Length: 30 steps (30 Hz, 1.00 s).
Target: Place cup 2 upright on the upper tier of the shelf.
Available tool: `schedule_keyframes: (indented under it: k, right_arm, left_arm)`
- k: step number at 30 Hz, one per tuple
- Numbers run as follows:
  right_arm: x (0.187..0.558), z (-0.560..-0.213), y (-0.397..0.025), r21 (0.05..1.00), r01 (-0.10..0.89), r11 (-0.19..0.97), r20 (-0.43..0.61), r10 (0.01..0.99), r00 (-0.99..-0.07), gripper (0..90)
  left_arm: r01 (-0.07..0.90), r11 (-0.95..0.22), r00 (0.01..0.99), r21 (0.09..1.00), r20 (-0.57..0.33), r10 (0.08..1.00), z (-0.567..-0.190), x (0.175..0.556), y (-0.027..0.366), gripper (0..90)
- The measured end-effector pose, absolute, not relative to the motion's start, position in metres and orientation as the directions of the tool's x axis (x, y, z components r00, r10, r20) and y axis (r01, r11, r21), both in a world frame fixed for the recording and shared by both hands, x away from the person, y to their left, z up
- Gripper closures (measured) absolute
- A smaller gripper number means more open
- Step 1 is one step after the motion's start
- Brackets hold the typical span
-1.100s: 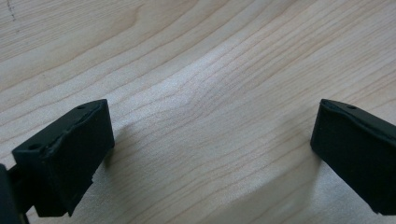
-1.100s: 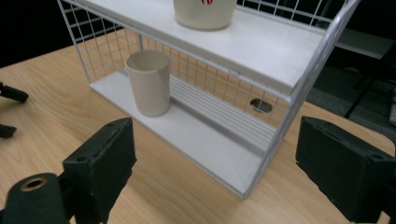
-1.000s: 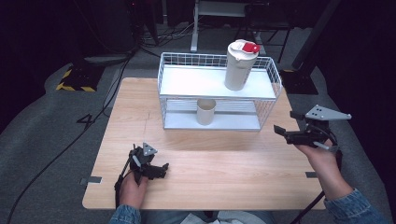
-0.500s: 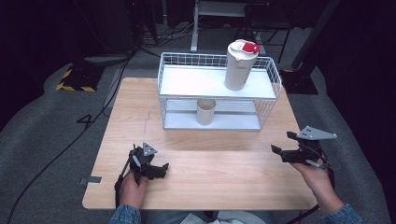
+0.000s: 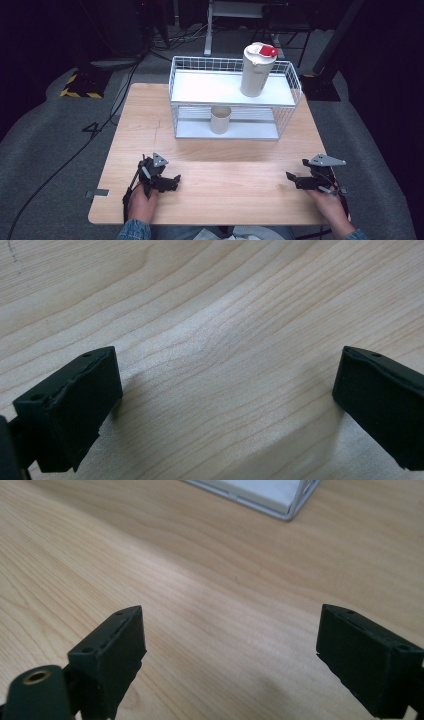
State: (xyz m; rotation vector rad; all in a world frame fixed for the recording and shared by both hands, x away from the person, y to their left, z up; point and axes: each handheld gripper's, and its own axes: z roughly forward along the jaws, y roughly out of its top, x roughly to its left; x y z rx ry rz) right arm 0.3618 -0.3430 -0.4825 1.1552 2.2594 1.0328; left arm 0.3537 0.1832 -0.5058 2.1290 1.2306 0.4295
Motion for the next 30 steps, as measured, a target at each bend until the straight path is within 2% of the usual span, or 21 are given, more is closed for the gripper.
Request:
schedule_keyframes:
  k: [4, 12, 18, 19, 20, 22, 30]
  right_arm:
    - [0.358, -0.498, -0.341, 0.751, 0.519, 0.408, -0.049, 0.818, -0.573, 12.8]
    - [0.353, -0.504, -0.334, 0.75, 0.493, 0.441, -0.103, 0.814, -0.572, 12.8]
    - [0.353, -0.504, -0.333, 0.739, 0.543, 0.399, -0.047, 0.834, -0.549, 11.7]
    - [0.354, -0.505, -0.333, 0.734, 0.561, 0.383, -0.03, 0.844, -0.536, 9.1]
    - [0.356, -0.506, -0.333, 0.718, 0.6, 0.353, -0.01, 0.867, -0.498, 1.4]
    - [0.357, -0.506, -0.333, 0.71, 0.611, 0.35, -0.011, 0.873, -0.488, 0.0]
    - [0.356, -0.506, -0.333, 0.709, 0.615, 0.345, -0.008, 0.876, -0.482, 0.3]
  left_arm:
    - [0.653, -0.362, 0.508, 0.665, -0.031, 0.861, -0.506, 0.354, 0.183, 0.0]
    - [0.653, -0.362, 0.508, 0.665, -0.03, 0.861, -0.506, 0.354, 0.183, 0.0]
    - [0.653, -0.362, 0.508, 0.665, -0.03, 0.861, -0.506, 0.354, 0.183, 0.0]
    - [0.653, -0.362, 0.508, 0.665, -0.031, 0.861, -0.506, 0.354, 0.183, 0.0]
    - [0.653, -0.361, 0.508, 0.666, -0.031, 0.861, -0.506, 0.354, 0.183, 0.0]
    - [0.653, -0.362, 0.508, 0.666, -0.03, 0.861, -0.506, 0.354, 0.183, 0.0]
    - [0.653, -0.362, 0.508, 0.665, -0.031, 0.861, -0.506, 0.354, 0.183, 0.0]
